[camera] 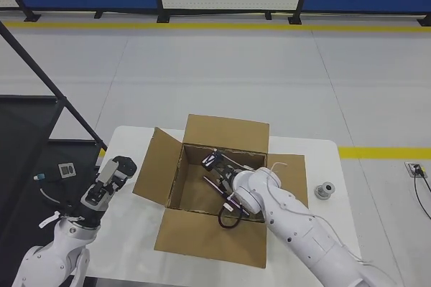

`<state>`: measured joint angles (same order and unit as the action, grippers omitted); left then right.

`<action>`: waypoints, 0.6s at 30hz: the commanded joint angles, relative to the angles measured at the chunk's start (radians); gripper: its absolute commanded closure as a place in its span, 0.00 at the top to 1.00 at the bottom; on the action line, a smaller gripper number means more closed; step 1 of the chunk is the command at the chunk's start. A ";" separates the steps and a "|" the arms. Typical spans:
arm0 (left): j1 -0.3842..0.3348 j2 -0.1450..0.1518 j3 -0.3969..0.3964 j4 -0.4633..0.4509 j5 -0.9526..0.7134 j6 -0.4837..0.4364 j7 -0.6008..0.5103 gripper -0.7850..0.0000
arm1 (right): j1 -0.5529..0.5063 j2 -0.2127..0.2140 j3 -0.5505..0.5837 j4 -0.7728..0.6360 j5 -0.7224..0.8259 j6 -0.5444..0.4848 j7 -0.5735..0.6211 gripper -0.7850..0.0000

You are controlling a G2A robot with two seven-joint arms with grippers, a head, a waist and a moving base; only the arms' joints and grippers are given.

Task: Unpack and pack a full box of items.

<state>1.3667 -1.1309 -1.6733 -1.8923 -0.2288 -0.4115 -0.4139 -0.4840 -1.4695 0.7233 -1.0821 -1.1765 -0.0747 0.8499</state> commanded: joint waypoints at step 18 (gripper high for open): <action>0.000 0.000 0.000 0.000 0.000 0.000 0.000 1.00 | -0.363 0.133 0.448 -0.681 -0.225 -0.006 0.156 0.53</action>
<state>1.3667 -1.1309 -1.6733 -1.8923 -0.2288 -0.4115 -0.4139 -0.8185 -1.3420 1.1292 -1.7196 -1.3951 -0.0784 0.9986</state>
